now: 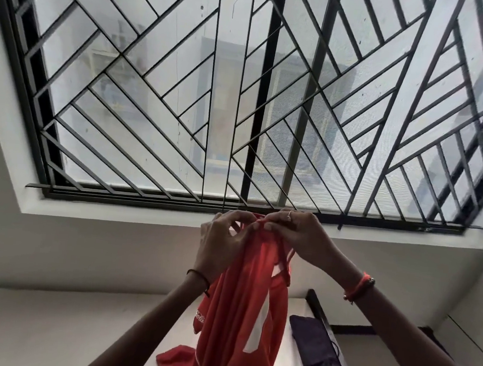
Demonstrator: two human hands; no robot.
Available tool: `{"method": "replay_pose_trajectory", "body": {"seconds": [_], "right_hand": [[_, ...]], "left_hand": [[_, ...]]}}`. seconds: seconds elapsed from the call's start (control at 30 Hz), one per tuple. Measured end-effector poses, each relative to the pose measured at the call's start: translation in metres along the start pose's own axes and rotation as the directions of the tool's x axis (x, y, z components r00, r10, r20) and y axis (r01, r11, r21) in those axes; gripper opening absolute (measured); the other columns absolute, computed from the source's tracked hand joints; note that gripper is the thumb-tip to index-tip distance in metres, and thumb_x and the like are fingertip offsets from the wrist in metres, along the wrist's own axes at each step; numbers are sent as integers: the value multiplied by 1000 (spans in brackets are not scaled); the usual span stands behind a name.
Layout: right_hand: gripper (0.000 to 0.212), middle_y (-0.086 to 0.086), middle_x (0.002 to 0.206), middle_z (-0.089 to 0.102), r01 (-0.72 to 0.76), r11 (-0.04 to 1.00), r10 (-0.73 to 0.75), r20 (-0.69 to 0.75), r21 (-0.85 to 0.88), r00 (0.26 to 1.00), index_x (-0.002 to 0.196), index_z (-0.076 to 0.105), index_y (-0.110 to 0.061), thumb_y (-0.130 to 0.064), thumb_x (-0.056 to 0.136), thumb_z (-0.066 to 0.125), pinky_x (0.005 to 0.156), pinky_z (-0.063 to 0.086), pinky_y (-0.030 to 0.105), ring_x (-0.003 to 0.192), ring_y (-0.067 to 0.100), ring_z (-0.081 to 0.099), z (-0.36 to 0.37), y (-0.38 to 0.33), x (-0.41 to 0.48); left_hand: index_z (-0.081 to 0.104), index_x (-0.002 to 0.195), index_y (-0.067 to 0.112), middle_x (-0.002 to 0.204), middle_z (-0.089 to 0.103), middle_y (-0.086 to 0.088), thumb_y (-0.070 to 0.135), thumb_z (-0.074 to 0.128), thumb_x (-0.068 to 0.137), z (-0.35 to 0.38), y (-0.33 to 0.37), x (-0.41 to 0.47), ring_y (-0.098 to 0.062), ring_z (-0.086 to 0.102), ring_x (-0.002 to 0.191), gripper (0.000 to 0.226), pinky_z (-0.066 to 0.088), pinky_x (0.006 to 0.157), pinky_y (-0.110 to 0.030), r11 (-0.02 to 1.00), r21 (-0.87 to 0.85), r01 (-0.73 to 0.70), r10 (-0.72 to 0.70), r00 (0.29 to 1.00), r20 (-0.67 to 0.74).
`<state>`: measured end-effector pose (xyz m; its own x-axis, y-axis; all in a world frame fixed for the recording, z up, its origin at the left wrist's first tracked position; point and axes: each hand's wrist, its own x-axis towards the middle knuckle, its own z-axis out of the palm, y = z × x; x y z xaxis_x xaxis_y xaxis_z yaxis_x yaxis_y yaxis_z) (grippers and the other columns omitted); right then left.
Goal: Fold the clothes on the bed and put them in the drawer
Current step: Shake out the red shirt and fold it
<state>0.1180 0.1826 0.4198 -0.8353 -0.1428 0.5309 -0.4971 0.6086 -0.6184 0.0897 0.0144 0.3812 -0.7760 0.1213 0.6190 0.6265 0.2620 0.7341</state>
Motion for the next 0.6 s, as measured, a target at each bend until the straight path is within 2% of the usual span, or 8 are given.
{"method": "replay_pose_trajectory", "body": {"seconds": [0.1,0.17,0.23,0.3,0.37,0.47,0.53,0.6], "right_hand": [[11,-3,77,65,-108,988,103,49,107,993,89,70,-4,4,85,63,68,45,9,67,-9,59,2,-5,-1],[17,-3,72,62,-217,946,206,69,241,976,81,66,-9,4,88,58,60,44,9,59,-7,56,4,-8,-2],[15,0,73,61,-315,878,304,88,360,949,82,63,-10,1,90,56,59,45,12,60,-3,56,7,-7,-4],[9,3,76,63,-355,802,370,66,479,926,85,63,-8,-2,90,58,62,48,16,65,5,59,13,-7,-5],[7,9,80,64,-376,676,449,51,634,892,92,59,-7,-4,87,62,57,51,20,67,14,62,17,-8,-6],[18,14,83,65,-480,514,468,236,711,851,100,58,-4,-11,84,63,46,52,27,63,20,65,13,-9,-9],[24,15,83,67,-563,489,413,392,666,822,100,66,-3,-19,83,61,51,55,31,63,21,66,10,-8,-9],[37,14,85,65,-639,461,427,478,616,768,101,67,-3,-36,84,59,59,55,30,68,21,64,7,-5,-8]], "left_hand": [[61,86,57,91,67,28,52,58,73,2,-3,0,-7,62,79,14,50,81,-45,999,-38,-7,7,1000,7],[66,83,49,88,69,22,43,64,75,3,-2,2,-7,64,82,10,50,80,-36,995,-99,10,-8,1000,25],[69,81,37,82,71,16,21,71,80,5,1,2,0,63,78,16,47,73,-21,979,-197,53,-44,998,47],[70,82,27,78,70,16,5,69,82,4,2,4,4,60,72,22,48,69,-18,953,-280,116,-101,993,67],[68,80,26,73,70,22,2,67,82,1,3,5,8,60,70,24,49,67,-15,931,-331,152,-137,988,70],[68,82,19,71,69,23,0,66,82,0,4,3,10,60,69,19,47,65,-9,902,-398,167,-143,986,89],[68,84,14,71,69,21,-1,65,82,0,5,0,9,60,69,15,47,65,-8,884,-432,180,-154,984,95],[69,84,18,76,70,21,2,67,81,2,1,-1,6,61,70,16,49,64,-13,896,-416,153,-132,988,80]]}}
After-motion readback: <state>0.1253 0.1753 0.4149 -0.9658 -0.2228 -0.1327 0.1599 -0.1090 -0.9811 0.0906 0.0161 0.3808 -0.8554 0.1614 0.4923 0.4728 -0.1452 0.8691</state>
